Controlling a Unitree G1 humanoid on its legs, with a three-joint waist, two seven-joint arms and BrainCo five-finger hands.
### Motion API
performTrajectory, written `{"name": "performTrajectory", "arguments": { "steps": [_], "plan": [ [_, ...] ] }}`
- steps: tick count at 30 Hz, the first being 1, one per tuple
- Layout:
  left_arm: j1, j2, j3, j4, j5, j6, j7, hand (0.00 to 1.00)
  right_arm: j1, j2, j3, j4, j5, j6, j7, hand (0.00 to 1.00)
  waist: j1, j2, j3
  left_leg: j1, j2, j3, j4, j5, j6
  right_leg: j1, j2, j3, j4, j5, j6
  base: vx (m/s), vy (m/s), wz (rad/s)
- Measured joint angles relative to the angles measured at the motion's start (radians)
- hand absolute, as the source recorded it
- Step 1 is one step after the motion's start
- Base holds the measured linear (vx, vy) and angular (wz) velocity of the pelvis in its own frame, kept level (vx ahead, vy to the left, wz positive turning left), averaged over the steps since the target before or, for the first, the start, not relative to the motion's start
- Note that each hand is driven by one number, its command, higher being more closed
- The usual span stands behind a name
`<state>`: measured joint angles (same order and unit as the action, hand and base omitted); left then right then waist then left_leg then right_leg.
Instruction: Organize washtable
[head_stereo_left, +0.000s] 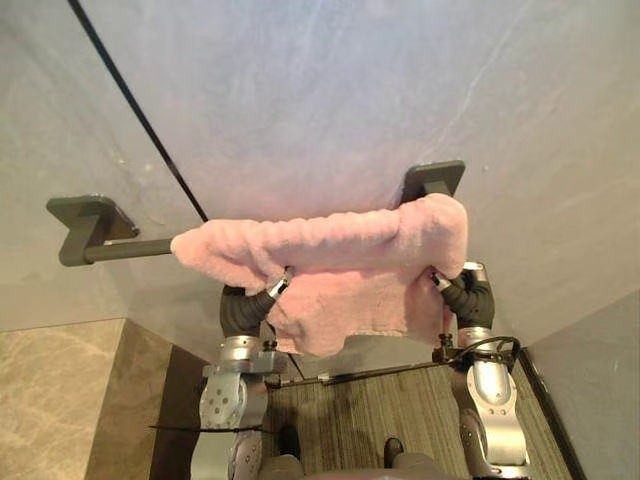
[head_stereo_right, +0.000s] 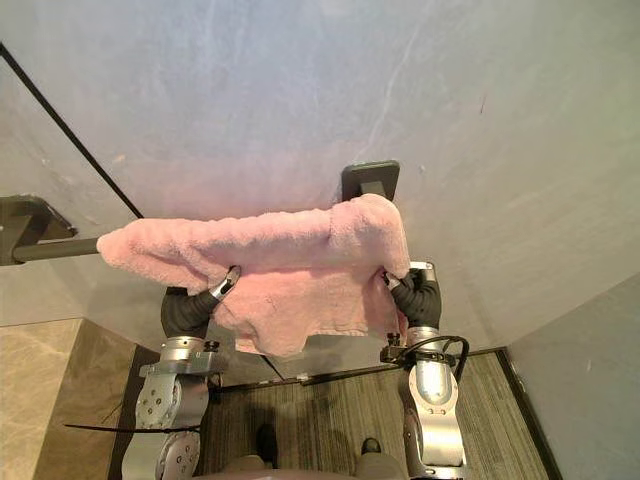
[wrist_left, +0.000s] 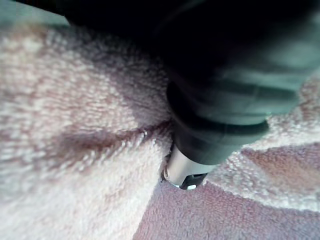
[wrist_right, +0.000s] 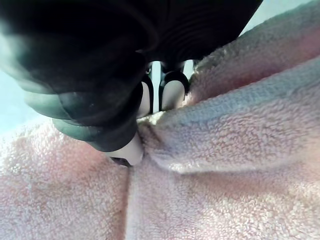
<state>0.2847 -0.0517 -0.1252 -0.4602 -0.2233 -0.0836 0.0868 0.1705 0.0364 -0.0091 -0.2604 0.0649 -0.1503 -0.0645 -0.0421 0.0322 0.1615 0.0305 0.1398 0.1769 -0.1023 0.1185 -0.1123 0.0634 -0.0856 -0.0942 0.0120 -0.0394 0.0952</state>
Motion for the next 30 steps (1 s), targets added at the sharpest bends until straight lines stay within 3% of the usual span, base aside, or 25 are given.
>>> {"name": "performTrajectory", "arguments": {
  "steps": [9, 16, 27, 28, 29, 30],
  "plan": [
    [0.001, -0.006, 0.024, 0.027, 0.046, -0.001, 0.032, 1.00, 0.023, 0.018, 0.018, 0.030, -0.007, -0.001, 0.004, 1.00, 0.002, -0.003, -0.023, 0.008, -0.001, 0.004, 0.000, 0.004, 0.005, 0.009, -0.001, 0.008, -0.008, 0.017, -0.006, 0.00, 0.003, -0.02],
    [0.000, -0.019, 0.115, 0.032, 0.121, -0.001, 0.048, 1.00, 0.024, 0.028, 0.065, 0.054, -0.007, -0.001, 0.032, 1.00, 0.002, -0.006, -0.026, 0.017, -0.002, -0.001, -0.001, 0.003, 0.004, 0.023, -0.001, 0.001, -0.011, 0.014, -0.002, -0.01, 0.001, 0.01],
    [0.000, -0.020, 0.140, 0.032, 0.117, -0.002, 0.048, 1.00, 0.016, 0.027, 0.072, 0.080, -0.006, -0.001, 0.067, 1.00, 0.002, -0.018, -0.029, 0.013, -0.002, -0.010, -0.001, 0.001, 0.000, 0.024, -0.001, -0.010, -0.012, 0.011, 0.002, -0.01, 0.000, 0.03],
    [0.000, -0.020, 0.140, 0.032, 0.113, -0.003, 0.048, 0.00, 0.015, 0.027, 0.072, 0.081, -0.006, -0.001, 0.068, 1.00, 0.002, -0.019, -0.029, 0.013, -0.002, -0.010, -0.001, 0.002, 0.002, 0.024, -0.001, -0.010, -0.012, 0.011, 0.002, 0.00, 0.000, 0.00],
    [0.001, -0.020, 0.140, 0.032, 0.107, -0.005, 0.048, 0.00, 0.016, 0.027, 0.073, 0.082, -0.005, -0.001, 0.068, 1.00, 0.002, -0.022, -0.029, 0.013, -0.002, -0.009, 0.000, 0.004, 0.005, 0.024, -0.001, -0.010, -0.012, 0.012, 0.001, 0.00, 0.000, 0.00],
    [0.003, -0.020, 0.140, 0.032, 0.107, -0.007, 0.048, 0.00, 0.015, 0.027, 0.073, 0.084, -0.005, -0.001, 0.068, 0.00, 0.002, -0.023, -0.029, 0.013, -0.002, -0.009, 0.000, 0.004, 0.005, 0.024, -0.001, -0.010, -0.012, 0.013, 0.000, 0.00, 0.000, 0.00]
  ]
}}
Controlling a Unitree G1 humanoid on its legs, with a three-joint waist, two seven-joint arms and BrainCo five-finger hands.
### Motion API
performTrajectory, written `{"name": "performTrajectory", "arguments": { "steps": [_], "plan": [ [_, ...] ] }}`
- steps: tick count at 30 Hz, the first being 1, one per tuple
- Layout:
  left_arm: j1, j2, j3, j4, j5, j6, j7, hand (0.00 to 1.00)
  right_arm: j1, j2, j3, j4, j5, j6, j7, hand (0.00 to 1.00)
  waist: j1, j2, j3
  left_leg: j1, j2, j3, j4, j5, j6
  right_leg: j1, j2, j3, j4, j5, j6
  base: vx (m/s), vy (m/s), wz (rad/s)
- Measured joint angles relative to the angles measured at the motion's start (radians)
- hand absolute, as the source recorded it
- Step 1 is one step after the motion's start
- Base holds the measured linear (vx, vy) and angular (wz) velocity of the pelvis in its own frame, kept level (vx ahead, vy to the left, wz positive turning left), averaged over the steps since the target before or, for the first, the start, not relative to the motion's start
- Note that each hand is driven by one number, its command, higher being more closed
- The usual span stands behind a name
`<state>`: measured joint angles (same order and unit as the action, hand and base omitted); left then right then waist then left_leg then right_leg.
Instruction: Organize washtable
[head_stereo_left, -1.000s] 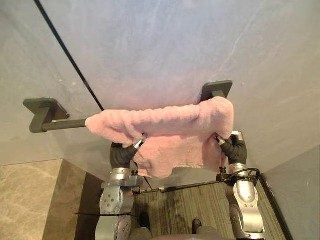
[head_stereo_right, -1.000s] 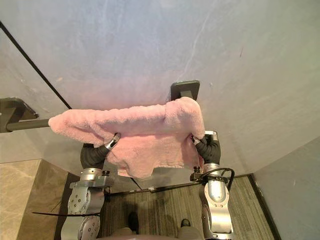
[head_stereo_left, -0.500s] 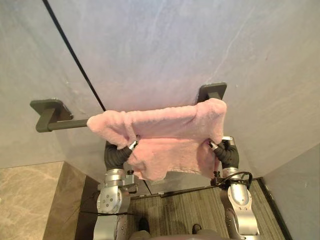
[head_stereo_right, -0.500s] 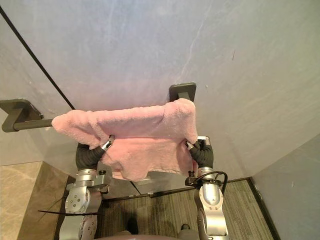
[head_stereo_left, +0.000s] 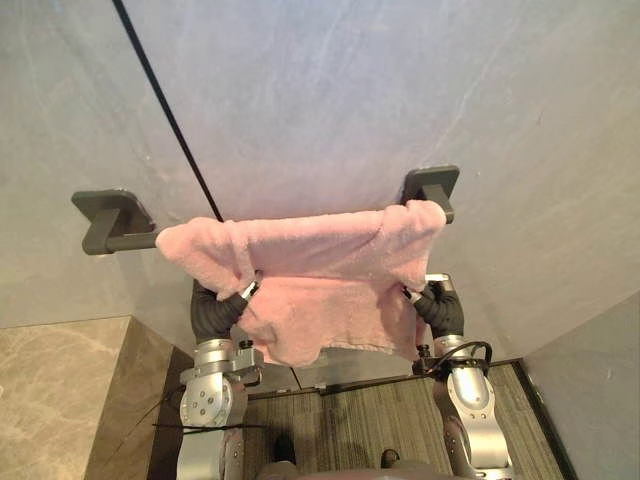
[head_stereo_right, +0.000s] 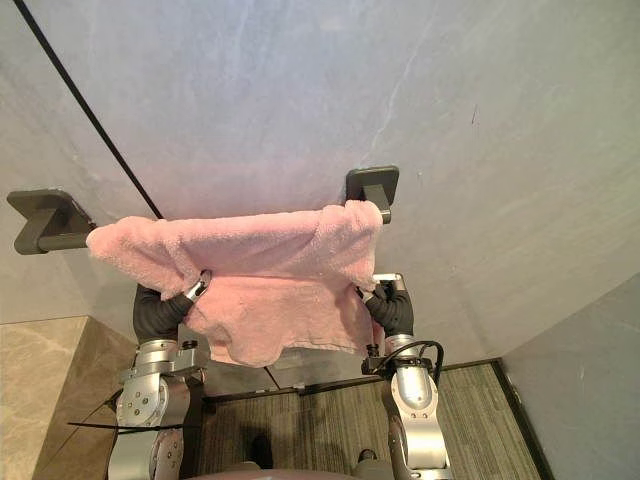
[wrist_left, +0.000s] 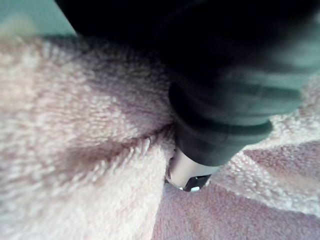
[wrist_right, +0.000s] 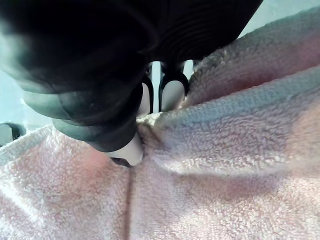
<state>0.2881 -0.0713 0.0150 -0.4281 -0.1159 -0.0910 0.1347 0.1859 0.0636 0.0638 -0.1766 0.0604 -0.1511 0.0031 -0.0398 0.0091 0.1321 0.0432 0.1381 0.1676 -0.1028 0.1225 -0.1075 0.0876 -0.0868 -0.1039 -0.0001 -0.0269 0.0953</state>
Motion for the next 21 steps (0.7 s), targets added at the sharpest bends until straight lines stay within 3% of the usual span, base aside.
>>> {"name": "performTrajectory", "arguments": {
  "steps": [14, 21],
  "plan": [
    [0.049, -0.005, 0.155, 0.080, -0.010, 0.000, 0.060, 0.00, 0.100, -0.008, -0.045, 0.035, 0.039, 0.004, -0.021, 0.00, 0.001, -0.014, -0.001, 0.000, 0.000, 0.003, 0.000, 0.000, 0.000, -0.001, -0.001, 0.000, -0.003, 0.002, -0.003, 0.00, 0.000, 0.00],
    [0.107, -0.015, 0.171, 0.199, -0.010, 0.020, 0.060, 0.00, 0.208, -0.042, 0.009, 0.089, 0.047, 0.016, 0.024, 0.00, 0.001, -0.025, -0.007, 0.000, 0.000, 0.005, 0.000, -0.002, -0.002, -0.002, -0.001, 0.001, -0.003, 0.002, -0.004, 0.00, 0.000, 0.00]
  ]
}}
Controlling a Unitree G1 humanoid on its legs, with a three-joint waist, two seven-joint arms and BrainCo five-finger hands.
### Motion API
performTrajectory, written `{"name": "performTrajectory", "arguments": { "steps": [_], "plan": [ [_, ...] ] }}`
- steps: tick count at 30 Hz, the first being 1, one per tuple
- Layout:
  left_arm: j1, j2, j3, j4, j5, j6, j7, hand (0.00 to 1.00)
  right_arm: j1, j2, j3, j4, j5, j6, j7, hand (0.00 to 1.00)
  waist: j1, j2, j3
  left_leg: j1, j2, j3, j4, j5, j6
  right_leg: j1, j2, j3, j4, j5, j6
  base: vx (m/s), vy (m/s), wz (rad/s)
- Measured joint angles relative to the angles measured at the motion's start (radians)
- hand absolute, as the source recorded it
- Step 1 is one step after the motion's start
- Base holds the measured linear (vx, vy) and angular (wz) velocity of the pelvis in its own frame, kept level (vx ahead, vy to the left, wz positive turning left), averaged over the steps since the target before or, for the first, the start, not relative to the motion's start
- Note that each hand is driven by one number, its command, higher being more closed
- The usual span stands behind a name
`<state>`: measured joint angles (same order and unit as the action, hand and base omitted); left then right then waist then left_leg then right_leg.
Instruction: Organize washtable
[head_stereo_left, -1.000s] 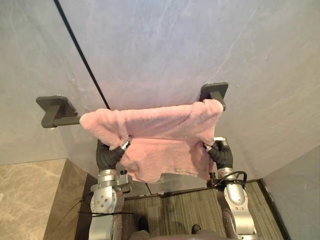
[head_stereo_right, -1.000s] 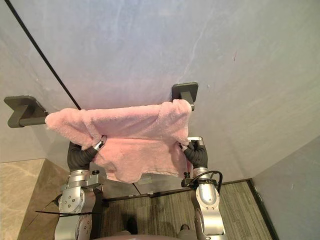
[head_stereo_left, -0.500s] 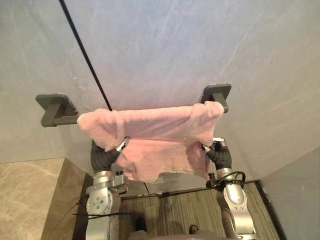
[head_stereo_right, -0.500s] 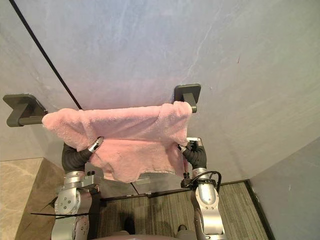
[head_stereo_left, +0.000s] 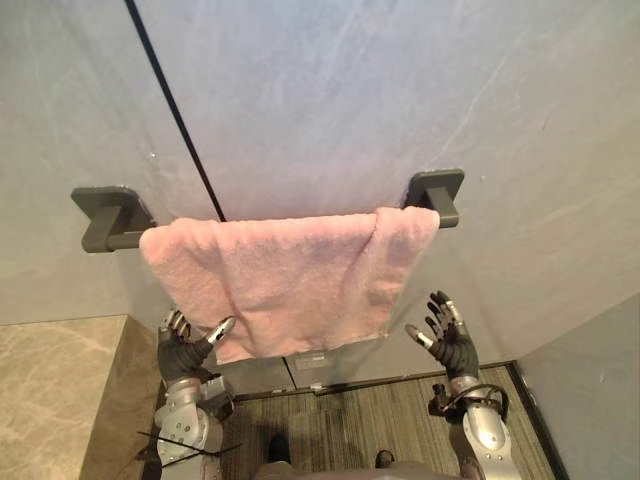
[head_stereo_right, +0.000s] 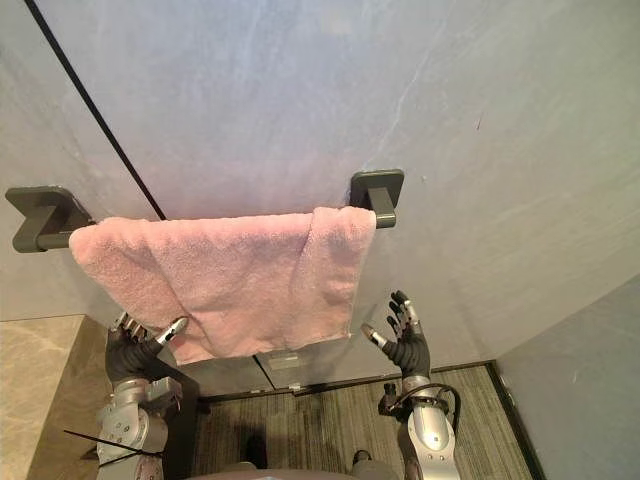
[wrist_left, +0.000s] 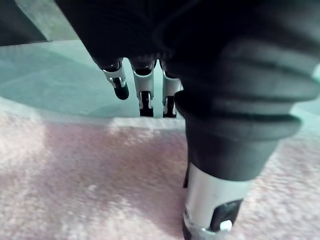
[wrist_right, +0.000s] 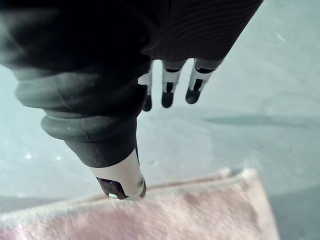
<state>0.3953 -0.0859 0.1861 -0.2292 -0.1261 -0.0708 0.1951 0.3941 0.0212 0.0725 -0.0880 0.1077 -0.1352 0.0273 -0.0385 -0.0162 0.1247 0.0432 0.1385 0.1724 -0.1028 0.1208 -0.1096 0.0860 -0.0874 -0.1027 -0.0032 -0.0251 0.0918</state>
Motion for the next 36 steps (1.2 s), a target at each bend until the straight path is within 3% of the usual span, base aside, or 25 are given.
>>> {"name": "performTrajectory", "arguments": {
  "steps": [6, 12, 14, 16, 17, 19, 21, 23, 28, 32, 36],
  "plan": [
    [0.017, 0.005, -0.002, 0.109, -0.095, 0.025, -0.028, 0.00, 0.085, -0.020, 0.085, 0.075, -0.001, 0.042, 0.046, 0.00, 0.000, -0.006, -0.008, 0.000, 0.000, 0.000, 0.000, -0.004, -0.001, -0.003, 0.000, 0.000, 0.005, -0.006, 0.001, 0.00, 0.000, 0.00],
    [0.056, 0.047, -0.034, 0.398, -0.104, 0.064, -0.147, 0.00, 0.155, -0.107, 0.180, 0.124, -0.060, 0.076, 0.151, 0.00, -0.001, 0.004, -0.020, -0.011, 0.000, 0.003, 0.000, -0.005, 0.000, -0.025, -0.001, 0.005, 0.027, -0.024, -0.003, 0.00, 0.000, 0.00],
    [0.079, 0.098, -0.094, 0.528, -0.149, 0.078, -0.175, 0.00, 0.154, -0.144, 0.223, 0.163, -0.079, 0.081, 0.171, 0.00, -0.001, 0.009, -0.019, -0.011, 0.000, 0.007, 0.001, -0.007, 0.000, -0.032, -0.002, 0.011, 0.037, -0.031, -0.005, 0.01, 0.005, -0.06],
    [0.154, 0.213, -0.281, 0.570, -0.268, 0.114, -0.217, 0.00, 0.123, -0.213, 0.304, 0.179, -0.084, 0.100, 0.195, 0.00, -0.001, 0.013, -0.020, -0.018, 0.002, 0.020, 0.002, -0.012, -0.004, -0.058, -0.002, 0.023, 0.061, -0.040, -0.004, 0.01, 0.004, -0.14],
    [0.177, 0.283, -0.348, 0.542, -0.316, 0.105, -0.220, 0.00, 0.102, -0.246, 0.348, 0.178, -0.083, 0.102, 0.197, 0.00, -0.003, 0.014, -0.019, -0.030, 0.003, 0.020, 0.006, -0.012, -0.003, -0.076, -0.002, 0.024, 0.070, -0.043, -0.004, 0.00, 0.003, -0.09],
    [0.183, 0.508, -0.530, 0.433, -0.501, 0.110, -0.268, 0.00, -0.021, -0.340, 0.487, 0.175, -0.067, 0.102, 0.203, 0.00, -0.002, 0.017, -0.016, -0.067, 0.002, 0.029, 0.008, -0.010, -0.001, -0.128, -0.002, 0.035, 0.089, -0.042, -0.003, -0.03, 0.007, -0.11],
    [0.183, 0.639, -0.608, 0.317, -0.623, 0.132, -0.309, 0.00, -0.133, -0.379, 0.554, 0.146, -0.036, 0.101, 0.211, 0.00, -0.002, 0.026, 0.002, -0.083, 0.002, 0.048, 0.007, -0.010, -0.001, -0.154, -0.005, 0.042, 0.084, -0.036, -0.001, -0.04, 0.026, -0.28],
    [0.179, 0.714, -0.689, 0.148, -0.713, 0.159, -0.351, 0.00, -0.248, -0.368, 0.577, 0.086, -0.040, 0.080, 0.181, 0.00, -0.003, 0.021, 0.015, -0.105, 0.000, 0.072, 0.007, -0.010, -0.001, -0.178, -0.011, 0.048, 0.061, -0.020, 0.004, -0.03, 0.035, -0.34],
    [0.114, 0.744, -0.848, -0.092, -0.849, 0.172, -0.386, 0.00, -0.421, -0.325, 0.577, -0.022, 0.011, 0.027, 0.098, 0.00, -0.005, 0.016, 0.022, -0.088, -0.010, 0.085, 0.008, -0.001, 0.009, -0.152, -0.025, 0.040, 0.037, 0.028, 0.012, 0.10, 0.015, -0.12],
    [-0.009, 0.797, -0.859, -0.206, -0.880, 0.153, -0.392, 0.00, -0.517, -0.343, 0.599, -0.088, 0.116, 0.024, 0.092, 0.00, -0.005, 0.016, 0.022, -0.040, -0.008, 0.075, 0.008, -0.002, 0.008, -0.091, -0.025, 0.004, 0.035, 0.027, 0.012, 0.08, -0.004, 0.13],
    [-0.096, 0.743, -0.844, -0.208, -0.885, 0.112, -0.383, 0.00, -0.515, -0.311, 0.602, -0.125, 0.158, 0.024, 0.072, 0.00, -0.007, 0.012, 0.019, -0.026, -0.012, 0.063, 0.005, -0.007, 0.013, -0.073, -0.030, -0.007, 0.037, 0.018, 0.015, -0.02, 0.016, 0.07]
  ]
}}
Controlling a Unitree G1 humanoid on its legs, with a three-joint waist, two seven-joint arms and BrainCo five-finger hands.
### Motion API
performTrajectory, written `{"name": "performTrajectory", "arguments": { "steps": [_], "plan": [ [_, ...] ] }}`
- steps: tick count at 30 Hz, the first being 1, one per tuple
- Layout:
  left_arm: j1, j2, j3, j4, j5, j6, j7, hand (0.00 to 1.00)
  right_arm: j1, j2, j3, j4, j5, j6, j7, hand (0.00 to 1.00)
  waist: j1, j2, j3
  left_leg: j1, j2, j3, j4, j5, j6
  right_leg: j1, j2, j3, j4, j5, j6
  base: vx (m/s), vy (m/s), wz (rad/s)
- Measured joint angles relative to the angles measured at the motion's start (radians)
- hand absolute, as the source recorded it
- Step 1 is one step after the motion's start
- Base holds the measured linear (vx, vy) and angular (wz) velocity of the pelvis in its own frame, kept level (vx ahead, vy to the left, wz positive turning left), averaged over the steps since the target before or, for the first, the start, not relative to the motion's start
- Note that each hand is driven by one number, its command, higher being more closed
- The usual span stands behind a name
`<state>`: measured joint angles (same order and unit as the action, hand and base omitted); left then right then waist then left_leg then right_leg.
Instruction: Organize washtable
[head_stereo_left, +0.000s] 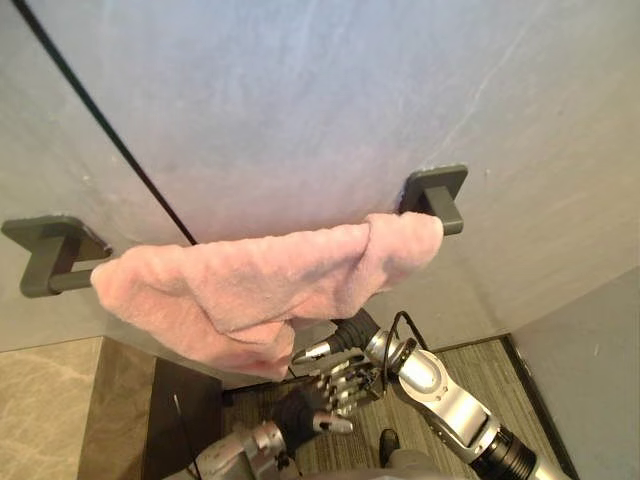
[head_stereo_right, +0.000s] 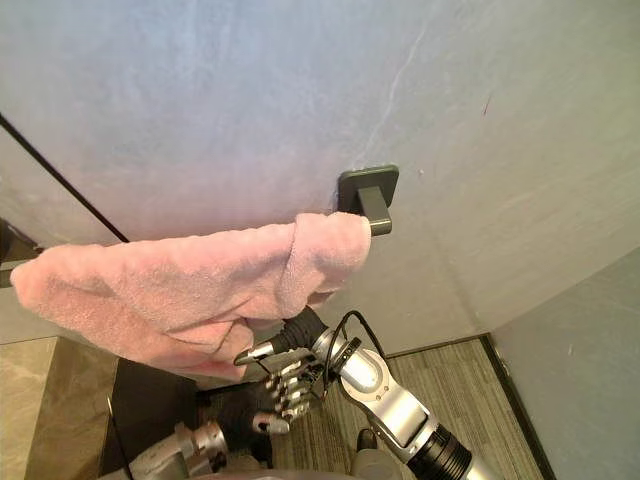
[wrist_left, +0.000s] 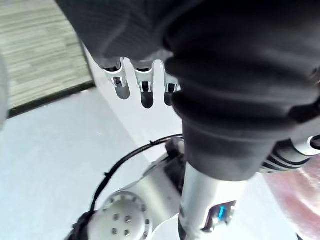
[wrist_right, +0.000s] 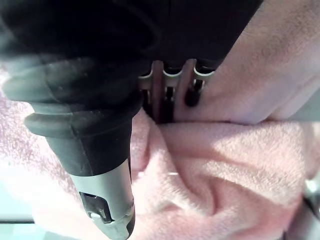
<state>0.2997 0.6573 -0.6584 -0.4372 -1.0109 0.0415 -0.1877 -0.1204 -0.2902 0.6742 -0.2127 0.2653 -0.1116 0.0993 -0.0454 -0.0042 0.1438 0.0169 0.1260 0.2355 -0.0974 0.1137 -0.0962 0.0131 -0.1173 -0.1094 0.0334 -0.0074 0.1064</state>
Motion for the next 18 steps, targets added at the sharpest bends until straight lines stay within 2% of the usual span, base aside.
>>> {"name": "performTrajectory", "arguments": {
  "steps": [4, 6, 11, 18],
  "plan": [
    [-0.029, -0.154, 0.002, 0.077, 0.006, -0.025, 0.042, 0.00, 0.051, 0.034, -0.033, 0.000, 0.000, 0.005, -0.036, 0.00, 0.000, 0.003, -0.020, 0.012, -0.007, -0.014, -0.006, 0.000, 0.001, 0.003, -0.007, -0.002, 0.021, -0.020, -0.002, -0.09, 0.028, 0.03],
    [-0.023, -0.195, 0.002, 0.115, 0.032, -0.030, 0.059, 0.00, 0.089, 0.044, -0.046, 0.000, -0.001, 0.008, -0.045, 0.00, 0.000, 0.004, -0.038, 0.014, -0.005, -0.016, -0.006, 0.000, 0.001, 0.002, -0.006, -0.012, 0.025, -0.036, -0.002, -0.08, 0.003, 0.13],
    [0.027, -0.271, 0.044, 0.200, 0.129, -0.030, 0.065, 0.00, 0.160, 0.059, -0.083, 0.008, -0.007, 0.013, -0.058, 0.00, 0.003, 0.015, -0.086, 0.014, -0.003, -0.020, -0.006, 0.002, 0.001, 0.001, -0.006, -0.016, 0.029, -0.037, -0.003, -0.02, 0.000, 0.03],
    [0.033, -0.302, 0.089, 0.254, 0.201, -0.030, 0.083, 0.00, 0.202, 0.089, -0.102, 0.053, -0.042, 0.034, -0.055, 0.00, 0.004, 0.007, -0.106, 0.011, -0.004, -0.033, -0.006, 0.003, 0.001, 0.001, -0.006, -0.020, 0.027, -0.036, -0.003, 0.00, 0.000, 0.01]
  ]
}}
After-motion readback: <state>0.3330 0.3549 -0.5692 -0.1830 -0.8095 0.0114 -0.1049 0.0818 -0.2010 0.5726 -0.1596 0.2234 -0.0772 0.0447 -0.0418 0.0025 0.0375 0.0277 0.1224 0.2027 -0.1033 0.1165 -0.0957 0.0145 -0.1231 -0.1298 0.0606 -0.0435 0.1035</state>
